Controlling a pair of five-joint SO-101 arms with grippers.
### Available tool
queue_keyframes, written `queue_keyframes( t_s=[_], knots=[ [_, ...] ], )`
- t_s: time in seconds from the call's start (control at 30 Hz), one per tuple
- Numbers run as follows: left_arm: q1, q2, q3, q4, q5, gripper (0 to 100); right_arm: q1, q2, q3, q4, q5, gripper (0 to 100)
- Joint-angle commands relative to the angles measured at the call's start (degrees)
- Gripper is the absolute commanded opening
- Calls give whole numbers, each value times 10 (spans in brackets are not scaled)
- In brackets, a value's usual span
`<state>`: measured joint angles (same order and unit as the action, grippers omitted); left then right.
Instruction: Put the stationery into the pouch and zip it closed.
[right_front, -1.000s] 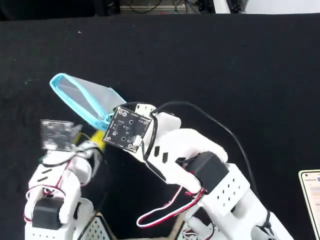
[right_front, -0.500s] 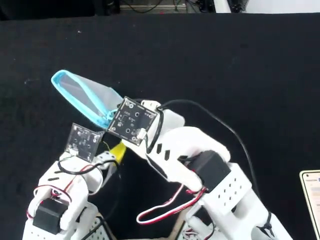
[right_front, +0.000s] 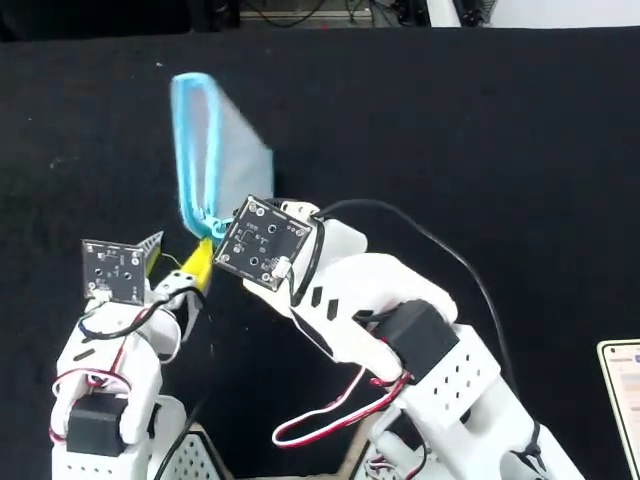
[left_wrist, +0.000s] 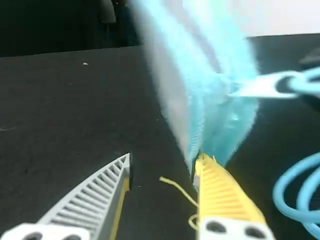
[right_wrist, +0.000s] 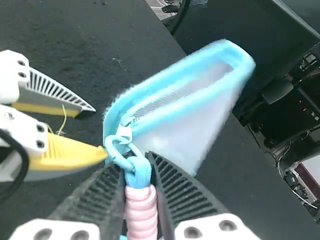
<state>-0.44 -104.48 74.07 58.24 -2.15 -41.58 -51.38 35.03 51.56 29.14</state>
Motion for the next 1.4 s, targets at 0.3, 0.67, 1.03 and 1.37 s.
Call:
queue_keyframes(
  t_s=[0.3, 0.67, 1.03, 1.37],
  knots=[
    [9, -2, -57, 54, 1, 207, 12, 4, -30, -12, -7, 11],
    [121, -2, -58, 57, 28, 266, 13, 1, -30, -12, -6, 11],
    [58, -2, 17, -70, 105, 263, 14, 0, -24, -12, -4, 11],
    [-7, -2, 22, -91, 115, 263, 14, 1, -7, -46, -6, 11]
  ],
)
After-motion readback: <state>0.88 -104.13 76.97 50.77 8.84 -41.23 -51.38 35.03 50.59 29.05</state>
